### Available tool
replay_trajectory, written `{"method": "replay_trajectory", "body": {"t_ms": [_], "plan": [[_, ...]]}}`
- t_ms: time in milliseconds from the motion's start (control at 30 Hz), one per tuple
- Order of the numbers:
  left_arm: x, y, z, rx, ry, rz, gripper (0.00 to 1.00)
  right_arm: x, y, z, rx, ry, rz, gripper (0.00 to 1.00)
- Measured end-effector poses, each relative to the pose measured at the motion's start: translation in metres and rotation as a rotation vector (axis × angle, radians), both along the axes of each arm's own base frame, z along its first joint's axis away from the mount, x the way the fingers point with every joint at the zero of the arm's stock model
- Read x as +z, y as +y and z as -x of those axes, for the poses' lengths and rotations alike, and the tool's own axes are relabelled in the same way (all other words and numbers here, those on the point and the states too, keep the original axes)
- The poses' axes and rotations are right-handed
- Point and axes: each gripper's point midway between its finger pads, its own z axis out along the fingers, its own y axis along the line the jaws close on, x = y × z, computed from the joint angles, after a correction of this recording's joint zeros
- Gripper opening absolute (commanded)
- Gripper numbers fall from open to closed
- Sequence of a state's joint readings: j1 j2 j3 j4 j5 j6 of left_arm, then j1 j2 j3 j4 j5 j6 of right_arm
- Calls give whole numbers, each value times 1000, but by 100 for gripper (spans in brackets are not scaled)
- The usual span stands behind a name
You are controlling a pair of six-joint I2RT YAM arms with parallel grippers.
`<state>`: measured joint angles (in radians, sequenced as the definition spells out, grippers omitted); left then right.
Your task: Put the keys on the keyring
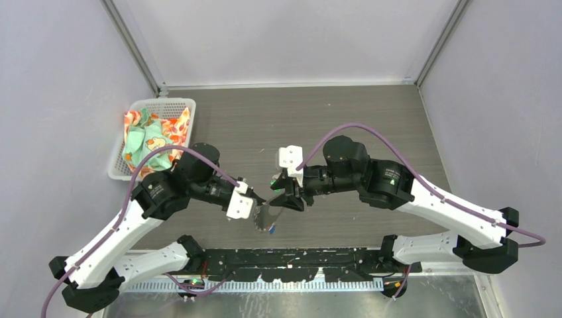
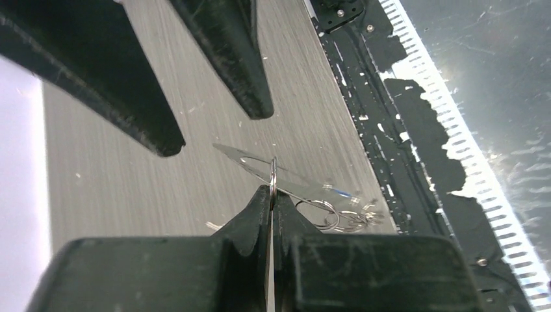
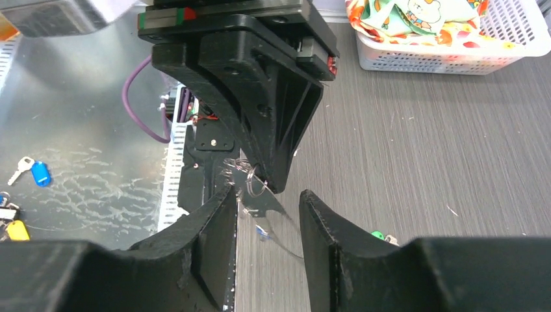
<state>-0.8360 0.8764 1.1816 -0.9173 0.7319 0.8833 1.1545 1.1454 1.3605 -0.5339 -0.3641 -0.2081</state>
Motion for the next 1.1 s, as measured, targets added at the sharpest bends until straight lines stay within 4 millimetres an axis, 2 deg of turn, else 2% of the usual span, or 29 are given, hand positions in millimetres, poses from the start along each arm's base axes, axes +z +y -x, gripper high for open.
{"method": "replay_trajectory", "body": {"t_ms": [200,400,567,667,800,900,1000,1100], "plan": [[-3,2,-1,76,92,-18,0,-4,-2,3,8,0,23,41],[1,0,0,101,139,-14,0,-15,8,3,7,-18,54,33],[5,0,0,108,152,-8,0,-23,14,1,1,-26,76,22],[5,0,0,112,155,-8,0,-24,15,1,5,-30,80,3],[4,0,1,115,172,-12,0,-25,15,1,7,-42,83,1],[4,0,3,115,189,-11,21,-24,15,1,6,-44,80,1],[9,-2,6,112,216,9,25,-23,14,0,-2,-49,56,1],[18,-2,11,117,241,46,24,-26,8,3,-17,-46,7,1]]}}
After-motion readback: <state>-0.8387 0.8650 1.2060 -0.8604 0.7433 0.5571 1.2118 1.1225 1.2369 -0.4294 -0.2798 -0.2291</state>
